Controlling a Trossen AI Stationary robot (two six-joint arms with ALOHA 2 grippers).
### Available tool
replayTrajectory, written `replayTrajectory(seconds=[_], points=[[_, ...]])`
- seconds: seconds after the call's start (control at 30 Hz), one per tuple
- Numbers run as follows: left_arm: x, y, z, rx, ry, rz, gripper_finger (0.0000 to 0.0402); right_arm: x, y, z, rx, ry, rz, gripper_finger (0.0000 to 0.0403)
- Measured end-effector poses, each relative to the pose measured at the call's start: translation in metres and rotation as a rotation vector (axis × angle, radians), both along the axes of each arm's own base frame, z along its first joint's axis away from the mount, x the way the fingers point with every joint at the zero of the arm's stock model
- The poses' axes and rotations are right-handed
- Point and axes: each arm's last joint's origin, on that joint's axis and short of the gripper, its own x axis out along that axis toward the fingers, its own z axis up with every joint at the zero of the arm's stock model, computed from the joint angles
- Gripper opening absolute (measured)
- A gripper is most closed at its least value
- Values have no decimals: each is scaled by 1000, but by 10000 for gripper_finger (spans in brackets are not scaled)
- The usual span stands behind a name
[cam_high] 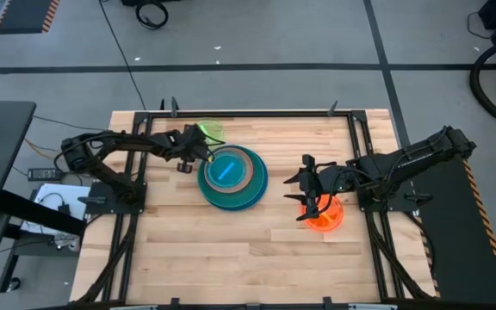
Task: Stack plastic plates
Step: Stack the transparent light green plate on top of the transparent light blue plate
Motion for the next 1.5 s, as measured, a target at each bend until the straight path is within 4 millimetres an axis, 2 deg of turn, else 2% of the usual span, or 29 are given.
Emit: replayTrajectory(seconds=[0.17, 0.47, 0.57, 0.8, 0.87, 1.27, 1.5], points=[[0, 7, -8, -3, 1, 27, 141, 0, 0, 0, 0, 0, 1, 194], [-8, 20, -9, -74, -51, 75, 138, 0, 0, 0, -1, 0, 1, 194], [-8, 20, -10, -76, -38, 48, 116, 0, 0, 0, -3, 0, 2, 194], [-9, 19, -11, -87, -8, -17, 23, 0, 0, 0, -4, 0, 3, 194], [-8, 19, -11, -85, -8, -18, 9, 0, 0, 0, -4, 0, 3, 194], [6, 2, -3, -65, 41, 22, 6, 0, 0, 0, -1, 0, 1, 194], [17, -6, 7, 23, 93, 41, 5, 0, 0, 0, 2, 1, 5, 194]])
